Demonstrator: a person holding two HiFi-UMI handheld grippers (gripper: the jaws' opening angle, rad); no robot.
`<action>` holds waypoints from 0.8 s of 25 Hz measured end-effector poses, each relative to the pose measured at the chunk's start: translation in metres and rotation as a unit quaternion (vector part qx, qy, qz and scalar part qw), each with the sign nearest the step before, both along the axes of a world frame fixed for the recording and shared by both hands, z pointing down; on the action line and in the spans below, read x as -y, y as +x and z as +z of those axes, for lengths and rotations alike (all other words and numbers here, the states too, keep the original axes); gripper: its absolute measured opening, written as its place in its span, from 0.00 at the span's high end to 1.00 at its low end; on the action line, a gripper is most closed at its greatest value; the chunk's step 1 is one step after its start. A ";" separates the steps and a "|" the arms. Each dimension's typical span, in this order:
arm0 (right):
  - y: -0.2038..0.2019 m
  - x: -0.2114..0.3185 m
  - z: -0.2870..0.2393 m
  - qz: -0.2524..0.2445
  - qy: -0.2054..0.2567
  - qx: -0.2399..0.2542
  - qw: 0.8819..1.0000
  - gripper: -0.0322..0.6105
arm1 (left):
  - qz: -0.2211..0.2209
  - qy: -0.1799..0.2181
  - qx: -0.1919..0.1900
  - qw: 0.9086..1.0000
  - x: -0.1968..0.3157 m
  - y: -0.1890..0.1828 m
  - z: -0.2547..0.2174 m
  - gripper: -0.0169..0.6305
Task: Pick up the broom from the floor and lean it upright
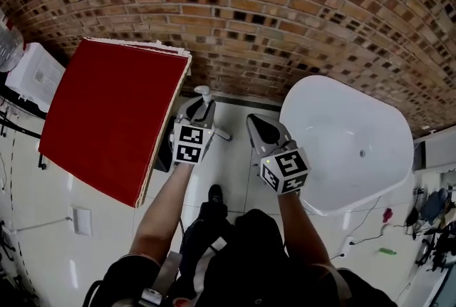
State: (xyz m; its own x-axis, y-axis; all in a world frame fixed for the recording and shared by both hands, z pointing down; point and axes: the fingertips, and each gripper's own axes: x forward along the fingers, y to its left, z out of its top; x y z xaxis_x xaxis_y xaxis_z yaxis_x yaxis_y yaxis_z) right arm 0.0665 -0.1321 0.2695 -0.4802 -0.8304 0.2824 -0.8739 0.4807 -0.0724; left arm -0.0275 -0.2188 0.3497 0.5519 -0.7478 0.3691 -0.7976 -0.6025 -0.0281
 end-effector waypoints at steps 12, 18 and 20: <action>0.072 0.092 -0.017 0.035 0.020 -0.001 0.999 0.95 | 0.017 -0.035 -0.011 0.999 0.109 0.076 0.008 0.83; 0.090 0.140 -0.007 0.013 0.012 0.020 1.000 0.95 | 0.008 -0.070 0.005 0.997 0.137 0.097 0.045 0.83; 0.094 0.149 0.000 0.000 0.004 0.023 1.000 0.95 | 0.007 -0.071 0.007 0.997 0.145 0.104 0.052 0.83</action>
